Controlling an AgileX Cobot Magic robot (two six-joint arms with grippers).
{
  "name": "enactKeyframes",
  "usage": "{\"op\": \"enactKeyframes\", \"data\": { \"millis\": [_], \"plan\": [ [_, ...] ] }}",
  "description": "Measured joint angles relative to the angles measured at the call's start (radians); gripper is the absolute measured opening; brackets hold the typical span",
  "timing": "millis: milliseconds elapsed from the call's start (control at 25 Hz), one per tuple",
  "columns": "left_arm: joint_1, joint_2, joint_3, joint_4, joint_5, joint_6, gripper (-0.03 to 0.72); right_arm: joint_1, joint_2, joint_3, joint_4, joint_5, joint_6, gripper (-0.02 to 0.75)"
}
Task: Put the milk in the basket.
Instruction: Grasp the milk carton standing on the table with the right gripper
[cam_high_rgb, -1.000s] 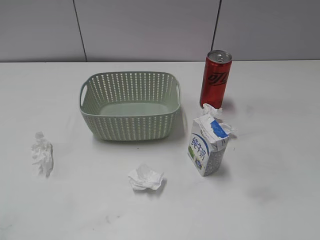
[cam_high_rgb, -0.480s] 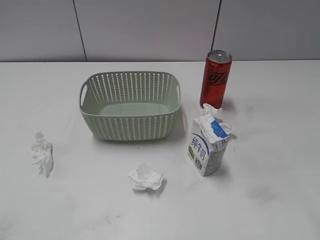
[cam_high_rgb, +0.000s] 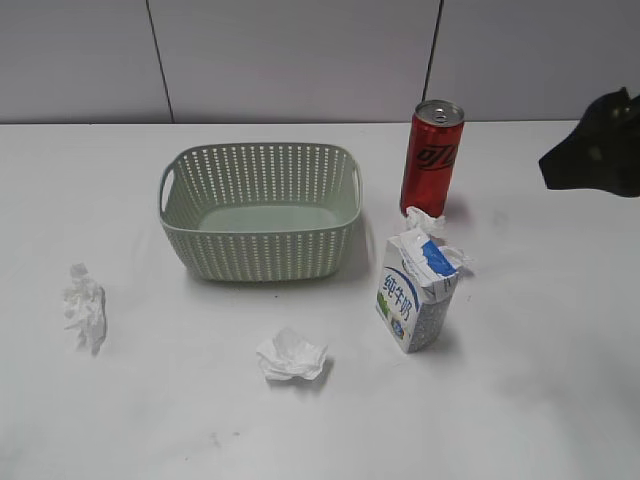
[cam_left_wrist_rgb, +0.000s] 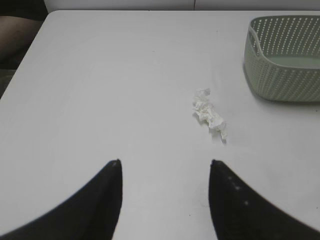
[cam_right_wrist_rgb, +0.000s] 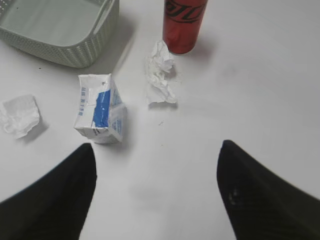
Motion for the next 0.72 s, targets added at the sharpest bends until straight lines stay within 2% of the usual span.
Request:
{"op": "enactKeyframes", "data": {
  "millis": [720],
  "plan": [
    [0.0, 0.0, 0.0, 0.0, 0.0, 0.0, 0.426, 0.056, 0.307, -0.129, 0.053, 0.052, -0.002, 0.596]
  ]
}}
